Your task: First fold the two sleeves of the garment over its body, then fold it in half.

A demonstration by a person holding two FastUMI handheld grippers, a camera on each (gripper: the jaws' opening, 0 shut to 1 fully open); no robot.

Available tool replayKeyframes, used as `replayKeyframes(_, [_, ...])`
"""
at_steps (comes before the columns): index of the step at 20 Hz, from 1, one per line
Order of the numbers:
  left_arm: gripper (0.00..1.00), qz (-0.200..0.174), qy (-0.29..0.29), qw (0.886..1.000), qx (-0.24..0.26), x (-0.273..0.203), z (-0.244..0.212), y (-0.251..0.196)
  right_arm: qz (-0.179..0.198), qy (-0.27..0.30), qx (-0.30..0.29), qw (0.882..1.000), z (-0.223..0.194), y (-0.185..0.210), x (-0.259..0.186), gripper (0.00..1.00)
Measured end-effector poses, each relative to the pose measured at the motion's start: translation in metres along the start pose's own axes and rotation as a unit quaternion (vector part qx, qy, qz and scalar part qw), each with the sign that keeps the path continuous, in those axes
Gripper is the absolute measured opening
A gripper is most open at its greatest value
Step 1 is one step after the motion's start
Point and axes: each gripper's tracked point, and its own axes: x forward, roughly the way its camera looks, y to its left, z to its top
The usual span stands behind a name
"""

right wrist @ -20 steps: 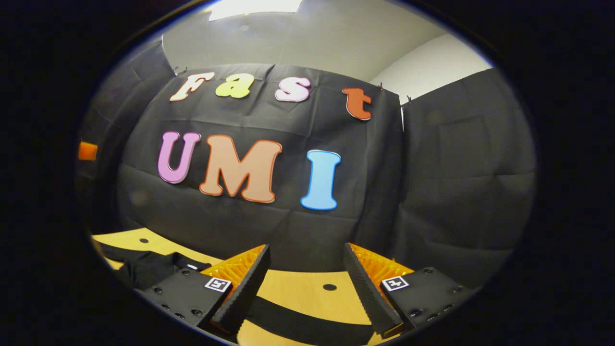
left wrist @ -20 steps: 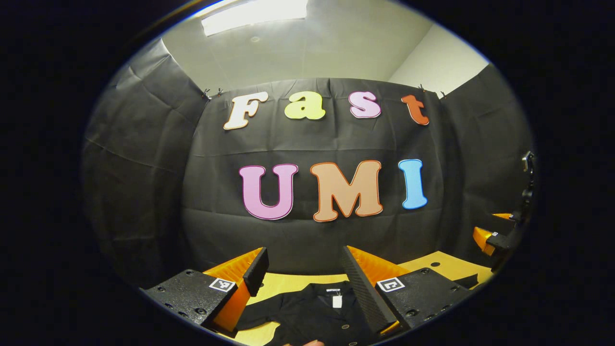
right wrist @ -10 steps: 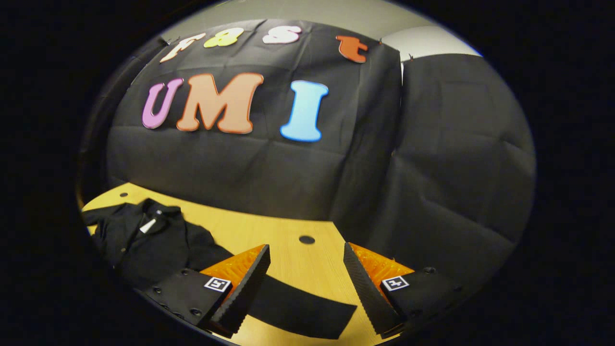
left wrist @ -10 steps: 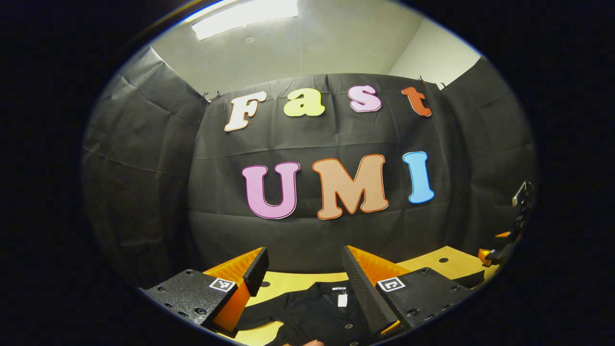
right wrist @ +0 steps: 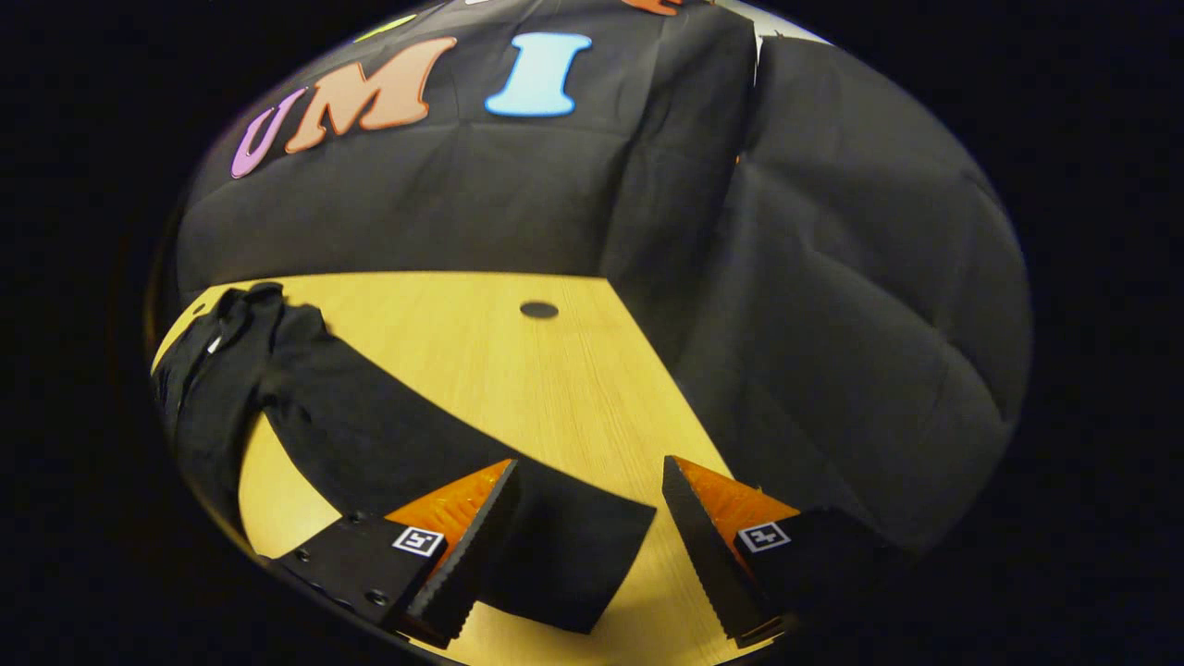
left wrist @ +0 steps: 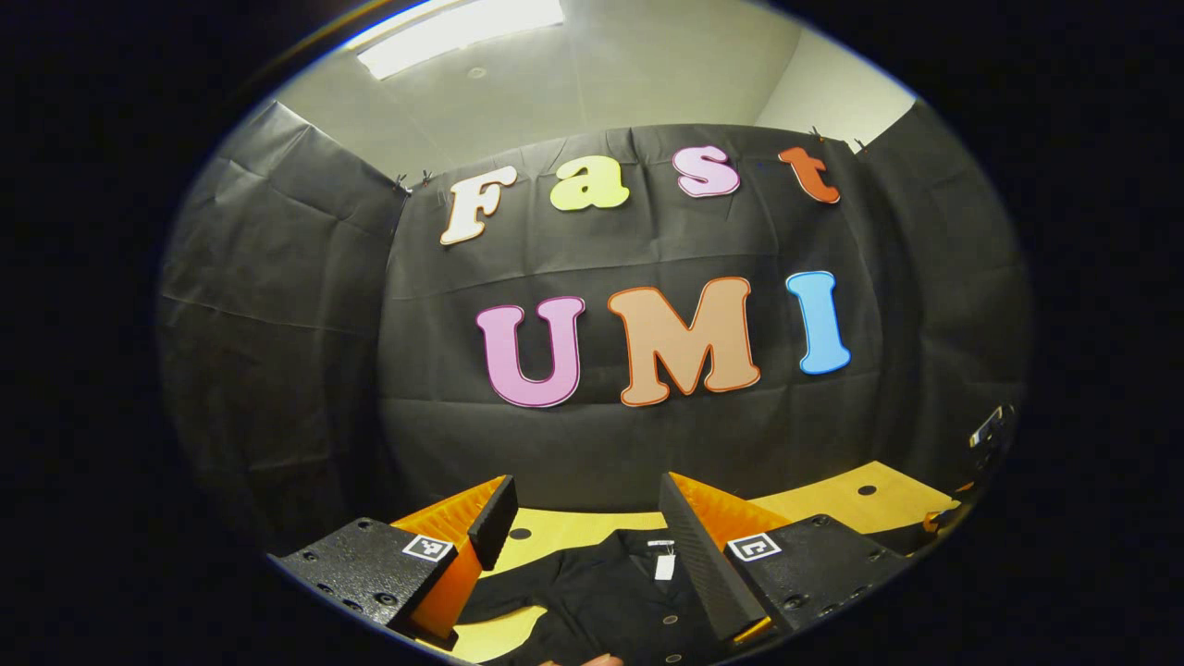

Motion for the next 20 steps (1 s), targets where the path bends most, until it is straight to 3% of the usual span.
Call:
replayKeyframes(3, [0.87, 0.004, 0.002, 1.000, 0.008, -0.002, 0.000, -0.005, 0.007, 0.024, 0.008, 1.000, -0.017, -0.009, 0.013, 0.99])
replayKeyframes(4, [0.96, 0.003, 0.002, 1.000, 0.010, -0.002, 0.001, -0.008, 0.011, 0.035, 0.007, 0.999, -0.024, -0.011, 0.016, 0.99])
replayKeyframes(7, [0.92, 0.001, 0.002, 1.000, 0.014, -0.004, 0.001, -0.016, 0.034, 0.050, 0.016, 0.998, -0.028, -0.007, 0.020, 1.00])
replayKeyframes(10, [0.92, -0.004, 0.001, 1.000, 0.011, -0.004, 0.002, -0.024, 0.074, 0.058, 0.053, 0.994, -0.031, 0.004, 0.020, 0.92])
replayKeyframes(12, [0.92, -0.007, 0.001, 1.000, 0.006, -0.006, 0.000, -0.027, 0.091, 0.049, 0.058, 0.993, -0.030, 0.014, 0.025, 0.76])
replayKeyframes(14, [0.92, -0.008, -0.003, 1.000, 0.003, -0.005, 0.003, -0.025, 0.100, 0.047, 0.053, 0.992, -0.031, 0.021, 0.023, 0.44])
replayKeyframes(15, [0.92, -0.008, -0.006, 1.000, 0.002, -0.004, 0.003, -0.023, 0.092, 0.050, 0.052, 0.993, -0.032, 0.023, 0.022, 0.37])
replayKeyframes(16, [0.92, -0.008, -0.009, 1.000, 0.000, -0.005, 0.004, -0.021, 0.087, 0.048, 0.049, 0.994, -0.031, 0.020, 0.019, 0.20])
replayKeyframes(17, [0.92, -0.011, -0.009, 1.000, -0.001, -0.004, 0.002, -0.020, 0.077, 0.054, 0.046, 0.994, -0.031, 0.018, 0.012, 0.16])
replayKeyframes(18, [0.92, -0.014, -0.009, 1.000, -0.002, -0.003, 0.001, -0.018, 0.069, 0.060, 0.041, 0.995, -0.031, 0.021, 0.012, 0.03])
replayKeyframes(20, [0.92, -0.021, -0.011, 1.000, 0.001, 0.000, -0.001, -0.013, 0.069, 0.036, 0.042, 0.996, -0.014, 0.030, 0.000, 0.03])
